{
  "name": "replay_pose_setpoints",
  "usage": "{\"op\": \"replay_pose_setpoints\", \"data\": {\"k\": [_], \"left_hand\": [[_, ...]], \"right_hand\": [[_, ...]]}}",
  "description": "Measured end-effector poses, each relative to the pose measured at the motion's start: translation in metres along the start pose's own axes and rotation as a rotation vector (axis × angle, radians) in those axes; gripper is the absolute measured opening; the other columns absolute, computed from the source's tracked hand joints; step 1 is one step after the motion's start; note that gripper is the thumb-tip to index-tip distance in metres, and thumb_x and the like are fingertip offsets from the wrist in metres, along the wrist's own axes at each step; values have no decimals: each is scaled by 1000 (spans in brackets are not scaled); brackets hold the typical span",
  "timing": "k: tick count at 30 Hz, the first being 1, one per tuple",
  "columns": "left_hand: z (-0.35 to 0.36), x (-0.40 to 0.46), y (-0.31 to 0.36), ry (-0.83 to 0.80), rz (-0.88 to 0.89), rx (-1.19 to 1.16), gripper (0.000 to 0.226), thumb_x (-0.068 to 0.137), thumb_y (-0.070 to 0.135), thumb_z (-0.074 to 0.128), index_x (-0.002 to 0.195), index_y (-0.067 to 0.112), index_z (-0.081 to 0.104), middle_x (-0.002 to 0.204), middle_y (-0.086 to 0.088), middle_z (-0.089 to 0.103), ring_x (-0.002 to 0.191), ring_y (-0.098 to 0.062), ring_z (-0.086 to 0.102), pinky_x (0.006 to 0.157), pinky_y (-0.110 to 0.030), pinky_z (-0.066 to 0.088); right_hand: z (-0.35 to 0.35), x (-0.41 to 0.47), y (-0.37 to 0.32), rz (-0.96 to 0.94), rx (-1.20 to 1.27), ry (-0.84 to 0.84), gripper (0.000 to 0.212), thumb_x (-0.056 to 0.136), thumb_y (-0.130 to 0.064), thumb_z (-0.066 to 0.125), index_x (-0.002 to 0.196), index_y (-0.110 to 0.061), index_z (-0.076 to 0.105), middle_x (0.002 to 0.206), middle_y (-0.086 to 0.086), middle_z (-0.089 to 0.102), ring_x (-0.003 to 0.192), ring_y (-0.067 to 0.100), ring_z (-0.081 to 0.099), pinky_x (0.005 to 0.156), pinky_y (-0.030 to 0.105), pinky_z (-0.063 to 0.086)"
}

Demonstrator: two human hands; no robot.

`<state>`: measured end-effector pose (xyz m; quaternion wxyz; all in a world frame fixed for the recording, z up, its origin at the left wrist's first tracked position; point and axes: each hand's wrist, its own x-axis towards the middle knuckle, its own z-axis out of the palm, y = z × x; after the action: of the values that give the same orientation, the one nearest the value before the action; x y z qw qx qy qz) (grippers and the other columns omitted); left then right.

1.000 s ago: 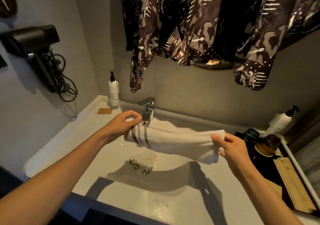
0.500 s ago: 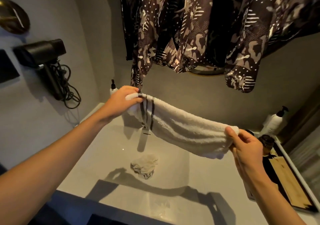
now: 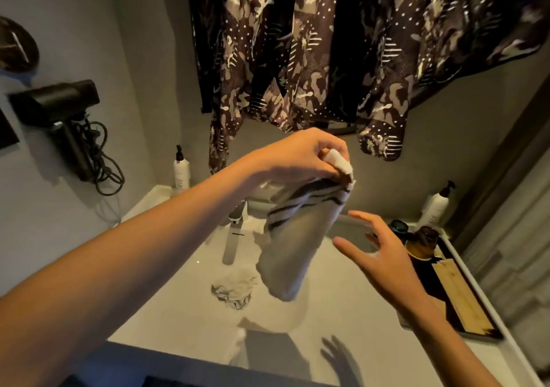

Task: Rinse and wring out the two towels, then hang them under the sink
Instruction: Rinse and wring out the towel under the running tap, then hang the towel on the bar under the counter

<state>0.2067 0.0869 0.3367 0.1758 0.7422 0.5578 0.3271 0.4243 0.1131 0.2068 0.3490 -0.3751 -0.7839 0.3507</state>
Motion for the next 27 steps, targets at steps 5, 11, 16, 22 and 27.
{"op": "replay_pose_setpoints", "data": {"k": [5, 11, 16, 22, 27], "left_hand": [[31, 18, 15, -253, -34, 103, 9, 88, 15, 71, 95, 20, 72, 80, 17, 63, 73, 5, 55, 72, -16, 42], [112, 26, 7, 42, -190, -110, 48, 73, 29, 87, 117, 27, 68, 87, 20, 66, 79, 2, 61, 74, -18, 48], [244, 6, -27, 238, -772, -878, 32, 94, 40, 65, 108, 12, 62, 98, -9, 71, 72, -16, 68, 68, -23, 51], [414, -55, -1, 105, -1038, -1570, 71, 80, 77, 57, 85, 8, 67, 81, -8, 61, 67, -17, 54, 79, -25, 41], [481, -85, 31, -21, -1106, -1552, 86, 62, 89, 62, 103, 13, 51, 79, -7, 39, 63, -22, 31, 65, -35, 10]], "right_hand": [[-1, 7, -18, -18, 337, -68, 15, 91, -17, 67, 103, -9, 70, 94, 0, 75, 87, 11, 67, 83, 42, 58], [-25, -17, 13, 119, 171, -94, 29, 91, -10, 54, 64, 0, 49, 62, 5, 50, 57, 11, 45, 56, 31, 38], [-70, -46, 68, 445, 541, 95, 9, 79, -17, 51, 73, -11, 53, 71, 13, 50, 70, 23, 50, 63, 37, 40], [-120, -94, 167, 774, 1206, 16, 37, 87, -14, 47, 117, -1, 65, 100, 23, 72, 92, 37, 68, 84, 44, 54], [-135, -145, 240, 1035, 1309, -83, 56, 61, -13, 70, 114, 3, 60, 98, 22, 66, 91, 39, 61, 86, 46, 52]]}}
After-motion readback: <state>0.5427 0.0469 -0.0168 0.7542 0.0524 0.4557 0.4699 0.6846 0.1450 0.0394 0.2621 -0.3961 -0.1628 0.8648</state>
